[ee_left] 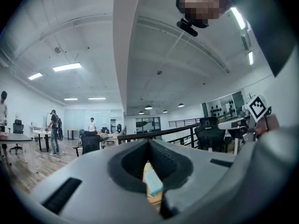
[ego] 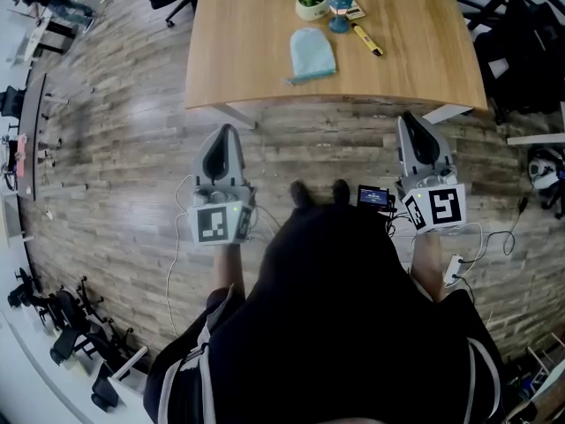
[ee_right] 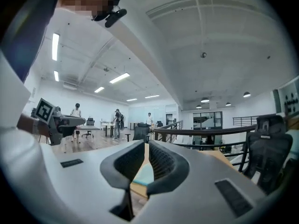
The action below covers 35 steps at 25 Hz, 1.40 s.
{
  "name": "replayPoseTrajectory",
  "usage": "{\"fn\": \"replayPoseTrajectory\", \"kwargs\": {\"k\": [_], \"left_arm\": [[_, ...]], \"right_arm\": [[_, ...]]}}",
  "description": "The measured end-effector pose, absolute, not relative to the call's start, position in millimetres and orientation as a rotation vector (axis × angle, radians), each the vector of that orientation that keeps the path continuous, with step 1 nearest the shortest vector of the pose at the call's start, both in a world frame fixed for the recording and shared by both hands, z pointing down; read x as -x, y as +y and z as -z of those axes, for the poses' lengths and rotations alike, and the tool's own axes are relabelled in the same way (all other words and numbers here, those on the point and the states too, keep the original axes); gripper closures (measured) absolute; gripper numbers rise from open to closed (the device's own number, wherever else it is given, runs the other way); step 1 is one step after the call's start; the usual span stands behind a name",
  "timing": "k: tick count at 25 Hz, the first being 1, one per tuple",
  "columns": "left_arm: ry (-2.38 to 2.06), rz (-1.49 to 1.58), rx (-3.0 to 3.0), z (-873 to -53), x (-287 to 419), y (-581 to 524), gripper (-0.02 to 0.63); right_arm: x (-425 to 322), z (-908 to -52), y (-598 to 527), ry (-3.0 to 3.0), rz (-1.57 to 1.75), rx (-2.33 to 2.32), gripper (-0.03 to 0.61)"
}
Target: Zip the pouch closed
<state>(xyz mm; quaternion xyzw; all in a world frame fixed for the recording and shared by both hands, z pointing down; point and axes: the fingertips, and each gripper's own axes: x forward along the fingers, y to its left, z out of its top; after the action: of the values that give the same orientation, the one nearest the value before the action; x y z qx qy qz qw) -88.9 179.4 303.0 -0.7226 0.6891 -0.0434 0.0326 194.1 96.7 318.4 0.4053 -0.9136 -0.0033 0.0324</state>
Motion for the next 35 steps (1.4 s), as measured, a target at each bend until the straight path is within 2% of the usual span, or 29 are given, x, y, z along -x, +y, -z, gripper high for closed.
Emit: {"fn": "replayPoseTrajectory", "kwargs": {"k": [13, 20, 27, 35], "left_arm": [[2.144, 0.164, 2.199, -309.0, 68.2, 167.5, 0.614], [2.19, 0.25, 2.175, -318.0, 36.9, 162.4, 0.614], [2.186, 0.3, 2.19, -317.5, 9.5, 154.8, 0.614], [2.182, 0.318, 2.193, -327.7, 13.5, 149.9, 0.614]], "right_arm": [[-220.4, -328.8, 80.6, -2.794, -0.012, -1.25, 0.541], [-254.3, -359.2, 78.8, -2.787, -0.126, -1.254, 0.541], [-283.3, -386.3, 77.0, -2.74, -0.097, -1.205, 0.541], [-293.2, -386.8, 68.1, -2.739, -0.125, -1.284, 0.541]]}}
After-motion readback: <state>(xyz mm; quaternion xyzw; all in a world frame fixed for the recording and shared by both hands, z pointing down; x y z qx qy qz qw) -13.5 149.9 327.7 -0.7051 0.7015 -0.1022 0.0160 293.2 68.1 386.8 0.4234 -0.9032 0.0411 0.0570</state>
